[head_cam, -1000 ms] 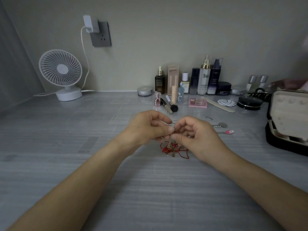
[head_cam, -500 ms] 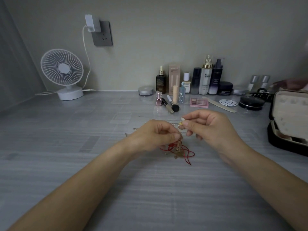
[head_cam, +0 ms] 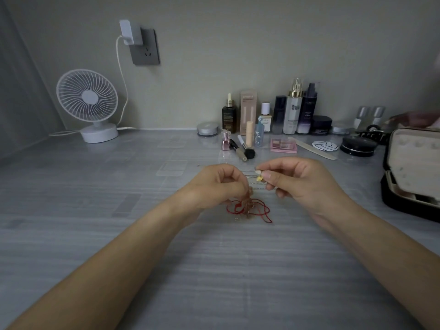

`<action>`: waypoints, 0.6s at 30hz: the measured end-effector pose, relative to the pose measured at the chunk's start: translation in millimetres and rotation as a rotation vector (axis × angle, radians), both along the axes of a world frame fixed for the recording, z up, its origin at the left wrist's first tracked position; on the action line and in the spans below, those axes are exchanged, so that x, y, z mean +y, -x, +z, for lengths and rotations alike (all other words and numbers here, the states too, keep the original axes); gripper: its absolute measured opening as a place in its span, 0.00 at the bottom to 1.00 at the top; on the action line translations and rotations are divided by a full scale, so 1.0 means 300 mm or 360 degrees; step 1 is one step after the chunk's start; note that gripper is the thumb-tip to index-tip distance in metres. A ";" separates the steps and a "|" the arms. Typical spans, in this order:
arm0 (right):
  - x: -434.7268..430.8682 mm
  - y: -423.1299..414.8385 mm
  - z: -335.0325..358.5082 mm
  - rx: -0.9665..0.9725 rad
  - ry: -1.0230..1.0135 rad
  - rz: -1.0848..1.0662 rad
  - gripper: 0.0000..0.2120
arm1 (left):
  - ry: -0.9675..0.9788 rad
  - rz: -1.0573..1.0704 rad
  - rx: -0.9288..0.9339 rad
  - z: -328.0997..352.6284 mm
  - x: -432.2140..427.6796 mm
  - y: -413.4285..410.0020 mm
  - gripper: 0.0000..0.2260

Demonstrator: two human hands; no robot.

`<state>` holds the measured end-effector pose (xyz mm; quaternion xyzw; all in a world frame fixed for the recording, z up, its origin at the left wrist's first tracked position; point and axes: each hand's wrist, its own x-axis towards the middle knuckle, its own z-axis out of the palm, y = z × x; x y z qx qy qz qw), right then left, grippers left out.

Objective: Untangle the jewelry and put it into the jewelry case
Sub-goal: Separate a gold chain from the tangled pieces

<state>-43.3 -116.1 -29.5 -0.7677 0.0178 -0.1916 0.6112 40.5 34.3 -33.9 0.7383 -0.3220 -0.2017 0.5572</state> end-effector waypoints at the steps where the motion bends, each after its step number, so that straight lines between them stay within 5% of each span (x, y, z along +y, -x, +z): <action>1: 0.001 0.001 0.001 0.0006 -0.0002 0.0012 0.10 | -0.0001 -0.0027 0.0013 -0.002 0.000 0.001 0.07; 18: -0.001 0.005 0.003 0.0030 0.0079 -0.0057 0.07 | 0.0090 0.0126 -0.0049 0.004 -0.009 0.017 0.09</action>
